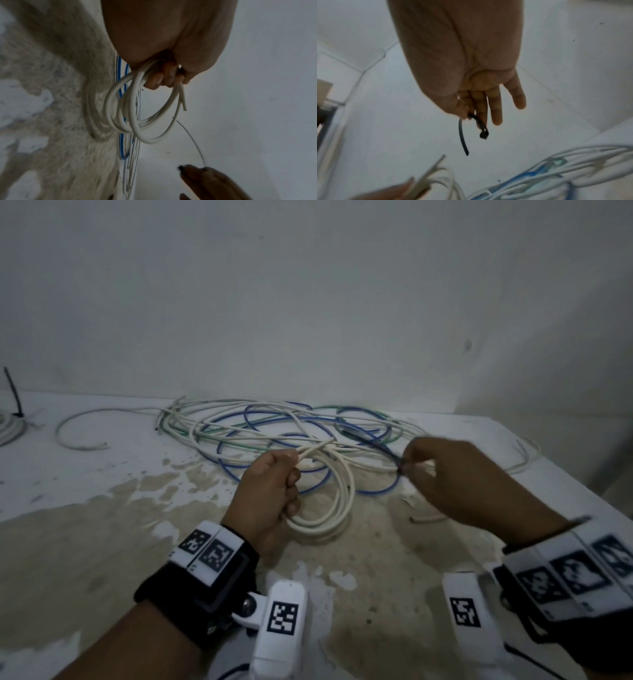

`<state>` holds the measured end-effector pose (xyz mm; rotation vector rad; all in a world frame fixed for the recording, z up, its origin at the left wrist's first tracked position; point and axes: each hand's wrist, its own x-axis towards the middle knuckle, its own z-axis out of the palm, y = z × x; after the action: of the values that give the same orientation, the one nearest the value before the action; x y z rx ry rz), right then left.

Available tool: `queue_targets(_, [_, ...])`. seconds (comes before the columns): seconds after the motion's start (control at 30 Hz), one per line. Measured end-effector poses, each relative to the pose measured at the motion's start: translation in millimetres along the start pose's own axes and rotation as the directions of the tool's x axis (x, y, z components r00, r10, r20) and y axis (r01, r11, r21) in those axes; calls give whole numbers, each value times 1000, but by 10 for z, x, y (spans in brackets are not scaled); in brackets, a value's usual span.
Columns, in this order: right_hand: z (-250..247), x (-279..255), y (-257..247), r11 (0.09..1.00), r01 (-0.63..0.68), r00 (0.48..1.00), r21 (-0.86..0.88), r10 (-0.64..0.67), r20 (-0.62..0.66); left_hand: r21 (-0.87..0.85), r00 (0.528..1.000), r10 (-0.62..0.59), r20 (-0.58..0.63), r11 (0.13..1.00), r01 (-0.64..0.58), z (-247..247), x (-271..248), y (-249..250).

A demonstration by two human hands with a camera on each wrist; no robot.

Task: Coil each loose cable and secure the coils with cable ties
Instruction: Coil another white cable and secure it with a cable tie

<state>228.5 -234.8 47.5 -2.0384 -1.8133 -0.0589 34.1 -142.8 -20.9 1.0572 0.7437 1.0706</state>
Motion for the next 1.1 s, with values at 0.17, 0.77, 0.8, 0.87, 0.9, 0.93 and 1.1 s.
queue_targets(0.17, [74, -8, -340, 965, -32, 952, 262, 109, -286, 22, 988, 93, -123, 996, -91, -80, 65, 6])
queue_targets(0.77, [689, 305, -713, 560, -552, 824, 617, 255, 506, 406, 890, 442, -111, 838, -365, -173, 153, -79])
queue_targets(0.8, [703, 299, -709, 516, -554, 826, 653, 248, 506, 396, 894, 433, -117, 846, -358, -172, 159, -81])
queue_targets(0.87, [716, 286, -706, 443, -546, 836, 711, 237, 494, 382, 913, 388, -128, 868, -315, -176, 169, -97])
queue_targets(0.9, [722, 281, -701, 411, -537, 843, 736, 230, 487, 382, 925, 360, -121, 877, -292, -169, 159, -94])
queue_targets(0.93, [729, 277, -698, 376, -531, 847, 760, 214, 486, 387, 936, 335, -110, 882, -270, -158, 157, -96])
queue_targets(1.1, [742, 256, -701, 127, -531, 847, 838, 100, 522, 395, 964, 263, -29, 889, -231, -100, 120, -49])
